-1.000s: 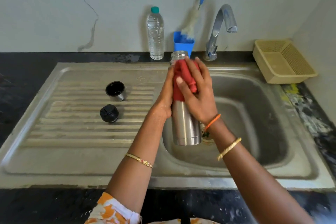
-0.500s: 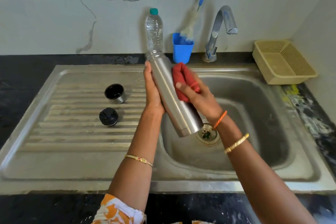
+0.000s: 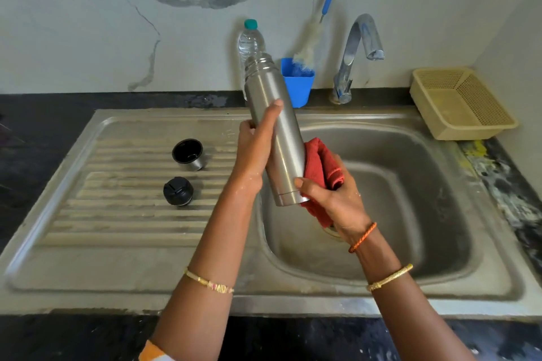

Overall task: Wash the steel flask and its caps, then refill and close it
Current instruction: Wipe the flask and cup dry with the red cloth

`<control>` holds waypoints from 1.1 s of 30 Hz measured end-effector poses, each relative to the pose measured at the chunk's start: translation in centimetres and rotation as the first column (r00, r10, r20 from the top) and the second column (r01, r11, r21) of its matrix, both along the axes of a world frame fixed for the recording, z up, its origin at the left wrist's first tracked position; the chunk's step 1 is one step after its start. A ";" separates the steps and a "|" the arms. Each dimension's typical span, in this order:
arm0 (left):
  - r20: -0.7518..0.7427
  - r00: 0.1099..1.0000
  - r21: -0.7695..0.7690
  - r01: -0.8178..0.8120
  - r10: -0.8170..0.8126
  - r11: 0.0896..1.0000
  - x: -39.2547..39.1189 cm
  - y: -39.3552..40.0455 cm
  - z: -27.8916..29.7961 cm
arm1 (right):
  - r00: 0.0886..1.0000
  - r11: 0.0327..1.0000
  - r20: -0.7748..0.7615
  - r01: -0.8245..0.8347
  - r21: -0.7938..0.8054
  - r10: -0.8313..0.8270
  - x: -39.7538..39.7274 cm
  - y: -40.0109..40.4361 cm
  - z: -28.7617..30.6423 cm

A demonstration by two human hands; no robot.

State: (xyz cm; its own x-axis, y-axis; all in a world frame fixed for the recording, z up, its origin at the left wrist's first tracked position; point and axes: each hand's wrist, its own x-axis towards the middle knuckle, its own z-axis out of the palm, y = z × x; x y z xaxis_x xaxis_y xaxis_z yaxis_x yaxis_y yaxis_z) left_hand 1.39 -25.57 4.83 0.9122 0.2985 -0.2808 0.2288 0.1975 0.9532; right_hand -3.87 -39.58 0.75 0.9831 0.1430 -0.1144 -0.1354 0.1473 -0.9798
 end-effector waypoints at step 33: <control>0.104 0.924 -0.301 0.383 -0.369 0.873 -0.6 -1.1 -2.1 | 0.957 0.983 0.287 0.093 -0.159 -0.044 10.6 2.6 5.1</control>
